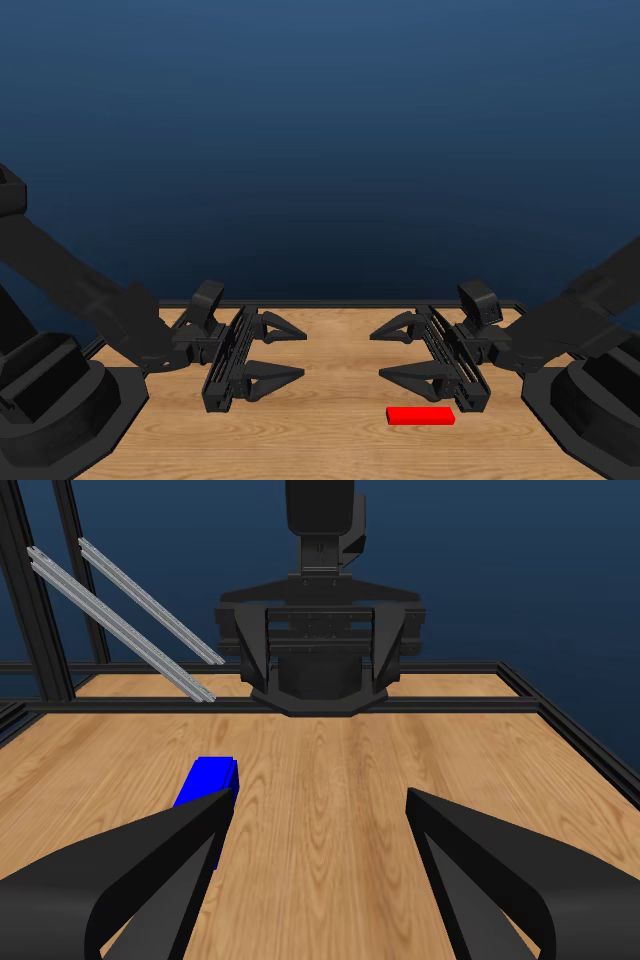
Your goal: Insert peg into socket
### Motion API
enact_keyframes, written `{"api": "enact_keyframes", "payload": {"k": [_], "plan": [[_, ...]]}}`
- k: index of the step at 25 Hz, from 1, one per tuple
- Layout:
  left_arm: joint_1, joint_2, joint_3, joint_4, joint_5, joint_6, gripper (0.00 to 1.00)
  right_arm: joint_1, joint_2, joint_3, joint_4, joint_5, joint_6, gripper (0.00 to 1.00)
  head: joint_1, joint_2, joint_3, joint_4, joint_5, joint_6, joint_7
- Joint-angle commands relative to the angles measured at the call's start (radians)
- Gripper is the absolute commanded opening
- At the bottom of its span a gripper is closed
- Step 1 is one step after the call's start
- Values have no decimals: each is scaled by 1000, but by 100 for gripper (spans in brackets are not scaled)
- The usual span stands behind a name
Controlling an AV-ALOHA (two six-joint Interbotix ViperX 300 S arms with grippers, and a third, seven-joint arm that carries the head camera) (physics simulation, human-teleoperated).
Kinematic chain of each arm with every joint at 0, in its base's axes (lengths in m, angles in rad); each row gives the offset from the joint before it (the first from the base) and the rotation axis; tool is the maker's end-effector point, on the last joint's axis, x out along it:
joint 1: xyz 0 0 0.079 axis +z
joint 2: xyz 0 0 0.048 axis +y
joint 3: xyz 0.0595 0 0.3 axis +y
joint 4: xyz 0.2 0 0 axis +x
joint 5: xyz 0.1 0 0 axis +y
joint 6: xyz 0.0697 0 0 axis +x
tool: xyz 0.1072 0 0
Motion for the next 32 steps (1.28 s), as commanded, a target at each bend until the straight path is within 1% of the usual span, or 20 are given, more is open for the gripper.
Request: {"api": "enact_keyframes", "payload": {"k": [1, 5, 9, 13, 14, 15, 16, 17, 18, 19, 20, 21, 22, 23, 24, 25, 28, 29, 30, 32], "plan": [[-73, 11, -2, 31, -170, -61, 100, 46, 20, -8, 42, 62, 56, 100, 1, 8, -55, 4, 172, 20, -1], [-45, 75, 13, 46, -254, -102, 100, 22, 46, -5, 48, 48, 85, 100, -5, 24, -63, 3, 174, 22, 1], [-56, 82, 54, 29, -314, -120, 100, 37, 48, -18, 58, 77, 95, 100, -3, 41, -66, 4, 188, 22, 6], [-133, 39, 88, -83, -140, -189, 100, 82, 56, -49, 82, 147, 88, 100, 3, 58, -60, 7, 204, 27, 19], [-158, 31, 91, -122, -12, -183, 100, 92, 59, -62, 86, 158, 88, 100, 5, 62, -53, 7, 209, 23, 33], [-186, 10, 95, -142, 82, -193, 100, 101, 68, -77, 90, 179, 83, 100, 8, 66, -51, 9, 225, 23, 45], [-209, -24, 88, -172, 163, -196, 100, 109, 76, -93, 95, 193, 77, 100, 13, 72, -48, 11, 232, 24, 59], [-232, -51, 95, -203, 225, -192, 100, 117, 80, -110, 101, 202, 72, 100, 18, 77, -47, 13, 244, 25, 71], [-250, -73, 89, -219, 264, -188, 100, 119, 86, -119, 104, 207, 70, 100, 21, 80, -46, 15, 246, 28, 77], [-247, -97, 83, -268, 326, -183, 100, 119, 97, -133, 126, 228, 58, 100, 25, 85, -44, 18, 253, 33, 91], [-276, -109, 91, -270, 373, -196, 100, 127, 117, -145, 129, 243, 45, 100, 30, 89, -43, 22, 261, 43, 103], [-313, -95, 61, -292, 397, -200, 100, 128, 131, -162, 135, 234, 50, 100, 34, 91, -40, 26, 266, 52, 114], [-330, -102, 76, -302, 465, -199, 100, 133, 140, -171, 142, 242, 43, 100, 36, 92, -37, 28, 273, 58, 123], [-339, -88, 74, -322, 456, -210, 100, 140, 151, -176, 143, 237, 44, 100, 37, 92, -33, 30, 280, 64, 130], [-357, -95, 67, -327, 469, -214, 100, 144, 151, -181, 146, 236, 41, 100, 37, 93, -31, 32, 287, 71, 134], [-366, -87, 74, -334, 481, -217, 100, 147, 154, -183, 148, 234, 41, 100, 37, 93, -30, 33, 292, 75, 136], [-389, -71, 74, -344, 503, -238, 100, 157, 144, -183, 160, 236, 31, 100, 30, 95, -25, 34, 303, 84, 137], [-370, -103, 68, -296, 523, -248, 100, 163, 140, -178, 163, 236, 25, 100, 26, 96, -25, 33, 308, 85, 135], [-394, -50, 71, -350, 495, -247, 100, 165, 136, -175, 166, 235, 24, 100, 22, 96, -24, 33, 314, 88, 135], [-398, -48, 66, -359, 490, -256, 100, 169, 125, -170, 169, 234, 23, 100, 18, 97, -24, 32, 317, 91, 133]]}}
